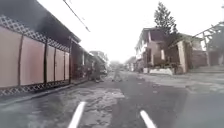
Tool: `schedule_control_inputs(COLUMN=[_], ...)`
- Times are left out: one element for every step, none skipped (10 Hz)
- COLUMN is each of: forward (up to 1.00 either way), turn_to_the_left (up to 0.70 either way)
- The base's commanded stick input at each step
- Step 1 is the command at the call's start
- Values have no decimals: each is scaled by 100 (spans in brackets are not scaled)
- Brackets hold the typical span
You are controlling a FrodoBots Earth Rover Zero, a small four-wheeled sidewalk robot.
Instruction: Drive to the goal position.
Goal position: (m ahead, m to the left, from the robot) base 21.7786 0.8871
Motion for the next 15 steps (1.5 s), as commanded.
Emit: schedule_control_inputs(forward=[70, 70, 70, 70, 70, 70, 70, 70, 70, 70, 70, 70, 70, 70, 70], turn_to_the_left=[0, 0, -15, -31, -35, -35, -35, -35, -35, -18, -2, 0, 0, 0, 0])
